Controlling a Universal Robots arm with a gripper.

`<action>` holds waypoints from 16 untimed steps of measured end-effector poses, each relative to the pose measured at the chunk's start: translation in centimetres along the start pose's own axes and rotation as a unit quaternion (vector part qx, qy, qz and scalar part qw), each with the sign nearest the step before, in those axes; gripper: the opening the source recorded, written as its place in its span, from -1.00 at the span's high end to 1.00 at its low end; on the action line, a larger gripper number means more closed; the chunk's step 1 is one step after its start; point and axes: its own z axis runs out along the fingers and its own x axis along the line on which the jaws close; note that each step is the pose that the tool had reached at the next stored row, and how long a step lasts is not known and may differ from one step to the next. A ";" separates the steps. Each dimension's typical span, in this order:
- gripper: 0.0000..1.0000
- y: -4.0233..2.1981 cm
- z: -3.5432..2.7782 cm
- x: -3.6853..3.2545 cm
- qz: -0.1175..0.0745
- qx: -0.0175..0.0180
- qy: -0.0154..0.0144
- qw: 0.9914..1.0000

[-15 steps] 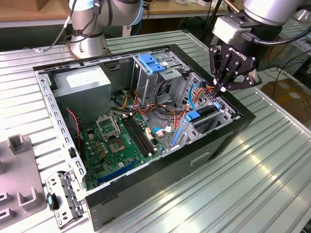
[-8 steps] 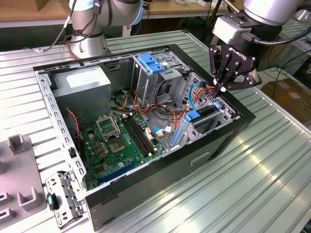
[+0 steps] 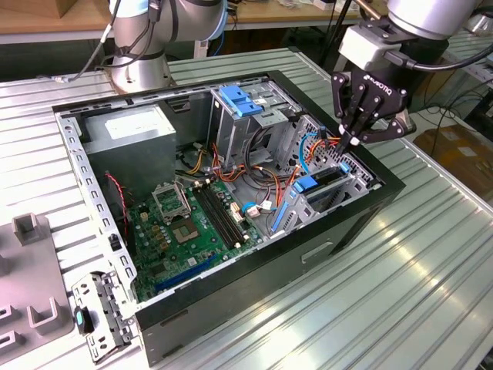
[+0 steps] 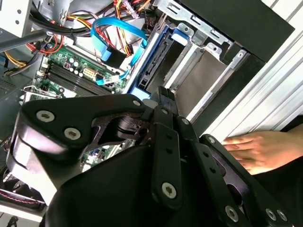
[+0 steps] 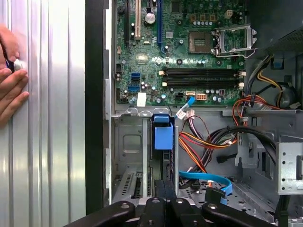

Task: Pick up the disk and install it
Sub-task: 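Insert the first disk wire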

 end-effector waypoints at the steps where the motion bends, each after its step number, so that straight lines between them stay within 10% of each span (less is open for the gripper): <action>1: 0.79 -0.31 -0.01 -0.14 0.000 -0.001 0.000 1.000; 8: 0.79 -2.96 0.11 -1.05 0.000 -0.017 0.000 1.000; 16: 0.79 -5.10 0.20 -1.55 -0.014 -0.022 0.000 1.000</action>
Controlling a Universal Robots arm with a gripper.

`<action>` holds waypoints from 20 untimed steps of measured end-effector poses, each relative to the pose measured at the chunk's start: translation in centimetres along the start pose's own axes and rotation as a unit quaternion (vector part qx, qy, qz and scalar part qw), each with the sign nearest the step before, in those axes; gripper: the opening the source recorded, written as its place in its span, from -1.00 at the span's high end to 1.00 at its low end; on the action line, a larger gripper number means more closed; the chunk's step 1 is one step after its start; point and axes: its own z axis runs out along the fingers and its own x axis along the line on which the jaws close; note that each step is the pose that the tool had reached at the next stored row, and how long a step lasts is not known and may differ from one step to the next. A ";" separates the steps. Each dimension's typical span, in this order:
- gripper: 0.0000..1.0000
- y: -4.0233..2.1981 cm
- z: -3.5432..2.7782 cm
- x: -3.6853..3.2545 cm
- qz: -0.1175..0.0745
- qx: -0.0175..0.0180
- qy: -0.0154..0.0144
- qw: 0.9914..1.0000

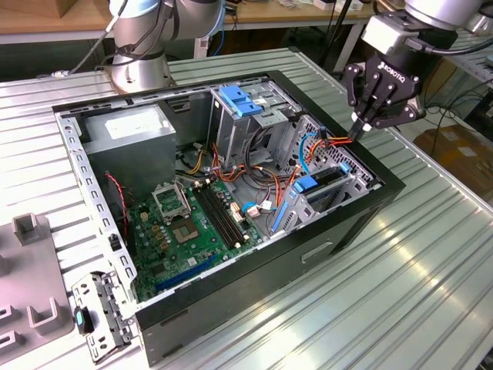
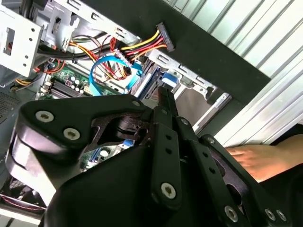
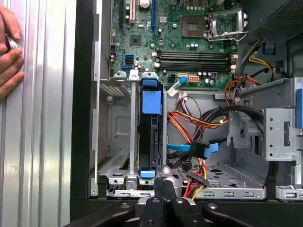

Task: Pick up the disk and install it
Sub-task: 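Insert the first disk wire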

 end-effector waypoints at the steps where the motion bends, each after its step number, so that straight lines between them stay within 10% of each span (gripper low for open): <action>1: 0.79 -0.03 -0.01 0.00 -0.007 0.000 0.000 1.000; 4: 0.79 -0.06 0.01 0.00 -0.032 0.000 0.001 0.999; 9: 0.79 -0.10 0.02 0.00 -0.086 0.001 0.004 0.996; 15: 0.79 -1.68 0.02 -0.47 -0.101 0.000 0.005 0.995; 20: 0.79 -1.70 0.20 -0.47 -0.156 0.001 0.007 0.988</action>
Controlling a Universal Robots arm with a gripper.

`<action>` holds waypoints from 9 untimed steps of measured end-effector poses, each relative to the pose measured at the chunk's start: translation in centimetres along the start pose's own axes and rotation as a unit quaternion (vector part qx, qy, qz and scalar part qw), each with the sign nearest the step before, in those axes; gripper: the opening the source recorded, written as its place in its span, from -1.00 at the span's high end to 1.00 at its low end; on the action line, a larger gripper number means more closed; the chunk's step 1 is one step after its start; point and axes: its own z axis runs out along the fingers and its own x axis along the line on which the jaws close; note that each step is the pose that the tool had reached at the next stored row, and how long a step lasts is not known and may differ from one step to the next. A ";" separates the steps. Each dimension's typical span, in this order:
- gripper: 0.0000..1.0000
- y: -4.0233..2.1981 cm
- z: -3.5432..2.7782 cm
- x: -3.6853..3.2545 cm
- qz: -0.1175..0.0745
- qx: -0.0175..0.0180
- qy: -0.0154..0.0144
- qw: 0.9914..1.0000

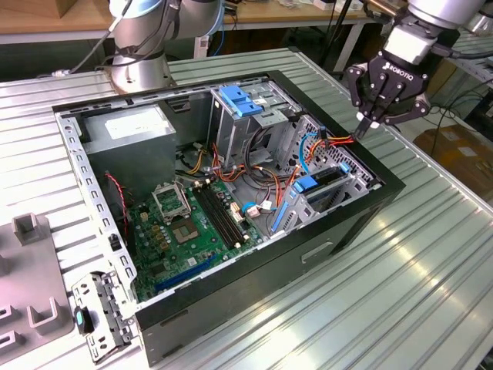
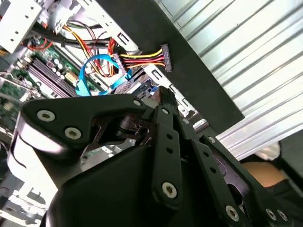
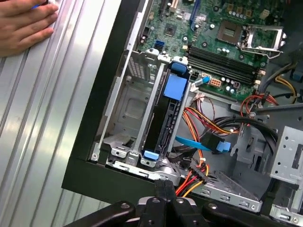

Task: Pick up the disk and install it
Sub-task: 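Insert the first disk wire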

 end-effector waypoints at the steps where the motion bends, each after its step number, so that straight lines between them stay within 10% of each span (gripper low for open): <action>1: 0.79 0.00 0.02 0.00 -0.011 0.000 0.001 1.000; 9: 0.79 -0.40 0.08 0.13 -0.056 0.001 0.003 0.998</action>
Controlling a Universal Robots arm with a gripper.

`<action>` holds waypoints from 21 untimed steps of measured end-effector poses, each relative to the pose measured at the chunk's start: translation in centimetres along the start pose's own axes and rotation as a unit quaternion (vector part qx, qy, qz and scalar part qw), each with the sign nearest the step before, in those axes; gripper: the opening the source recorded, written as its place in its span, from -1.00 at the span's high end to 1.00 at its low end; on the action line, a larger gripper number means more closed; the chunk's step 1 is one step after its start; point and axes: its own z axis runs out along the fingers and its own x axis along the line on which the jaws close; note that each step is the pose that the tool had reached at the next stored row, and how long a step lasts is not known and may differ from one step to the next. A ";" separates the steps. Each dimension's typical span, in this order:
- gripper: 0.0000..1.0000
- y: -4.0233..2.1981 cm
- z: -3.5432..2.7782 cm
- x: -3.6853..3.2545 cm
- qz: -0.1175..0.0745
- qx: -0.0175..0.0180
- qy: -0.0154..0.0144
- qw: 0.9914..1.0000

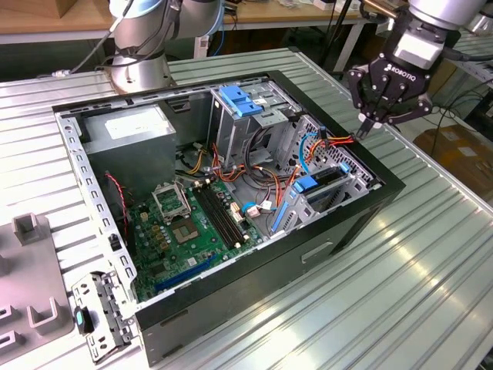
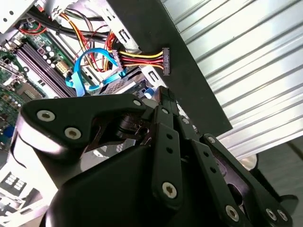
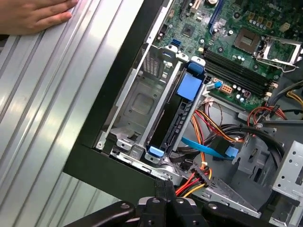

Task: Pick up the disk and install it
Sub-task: 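Insert the first disk wire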

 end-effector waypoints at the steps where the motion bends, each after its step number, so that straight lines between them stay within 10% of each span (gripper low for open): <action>1: 0.79 -0.09 0.00 0.03 -0.005 0.000 0.000 1.000; 15: 0.37 -0.86 0.25 -0.20 -0.062 0.001 0.002 0.998; 21: 0.37 -0.88 0.49 -0.21 -0.122 0.002 0.003 0.993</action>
